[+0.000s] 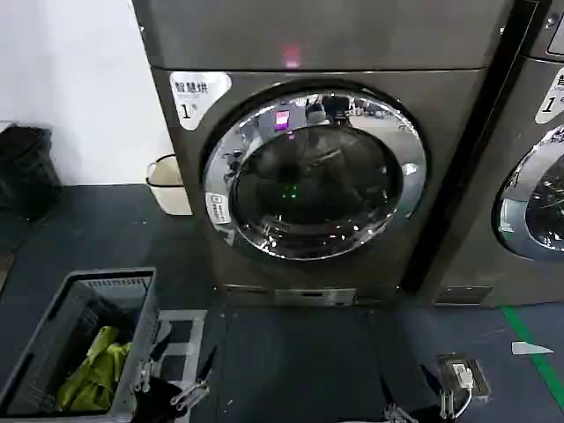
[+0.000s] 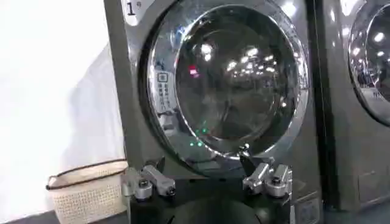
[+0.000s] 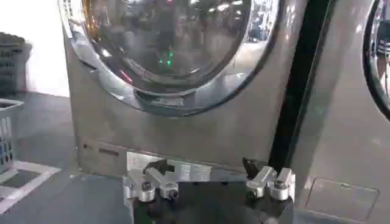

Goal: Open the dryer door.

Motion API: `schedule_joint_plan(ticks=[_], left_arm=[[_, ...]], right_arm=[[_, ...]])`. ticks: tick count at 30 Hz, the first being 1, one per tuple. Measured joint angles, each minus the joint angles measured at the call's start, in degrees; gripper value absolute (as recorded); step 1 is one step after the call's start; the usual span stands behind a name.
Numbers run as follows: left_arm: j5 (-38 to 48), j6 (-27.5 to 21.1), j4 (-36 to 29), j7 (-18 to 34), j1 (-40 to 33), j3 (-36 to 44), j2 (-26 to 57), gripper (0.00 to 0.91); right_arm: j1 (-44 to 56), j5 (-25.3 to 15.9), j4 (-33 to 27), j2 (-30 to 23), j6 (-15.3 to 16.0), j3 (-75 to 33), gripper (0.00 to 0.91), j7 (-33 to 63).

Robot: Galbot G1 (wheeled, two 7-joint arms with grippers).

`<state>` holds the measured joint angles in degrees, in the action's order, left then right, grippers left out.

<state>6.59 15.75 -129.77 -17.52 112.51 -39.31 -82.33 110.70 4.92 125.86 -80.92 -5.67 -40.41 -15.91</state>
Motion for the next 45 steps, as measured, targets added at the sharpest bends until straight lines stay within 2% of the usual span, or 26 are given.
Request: schedule_joint_plan(ticks=[6,13,21,24,30,38,45], left_arm=[[0.5,0.6,-0.4,0.7,-0.4,0.7,-0.3,0.907],[0.3,2.3,-0.4,0.2,-0.1,1.4,-1.0,0.907],[1.5,2.5,-1.0,0.5,0.8,3.0,-2.1,0.907],[0.9,2.8,-0.9,0.4,1.1,3.1,-2.4,0.907],[0.4,3.5,-0.5,0.4,1.4,3.3,-3.5,0.907],[-0.1,3.8,-0.6,0.1,1.8,2.7,-4.3,0.907],[-0.7,3.9,-0.6,-0.1,2.1,2.7,-4.8,0.907]], right_arm=[[-4.3,0.5,-0.6,2.0,0.5,-1.0,0.907,-3.6],[-11.6,1.2,-3.1,7.1,1.1,-0.4,0.907,-3.9],[-22.1,4.8,-6.6,15.8,3.4,3.1,0.907,-5.6],[-27.2,7.9,-8.2,19.0,4.5,5.5,0.907,-5.5],[-36.9,11.0,-12.1,23.5,5.9,12.2,0.907,-5.8],[-47.6,11.7,-15.2,26.0,6.9,22.4,0.907,-6.6],[-57.3,12.7,-19.7,24.7,7.2,30.7,0.907,-7.1]])
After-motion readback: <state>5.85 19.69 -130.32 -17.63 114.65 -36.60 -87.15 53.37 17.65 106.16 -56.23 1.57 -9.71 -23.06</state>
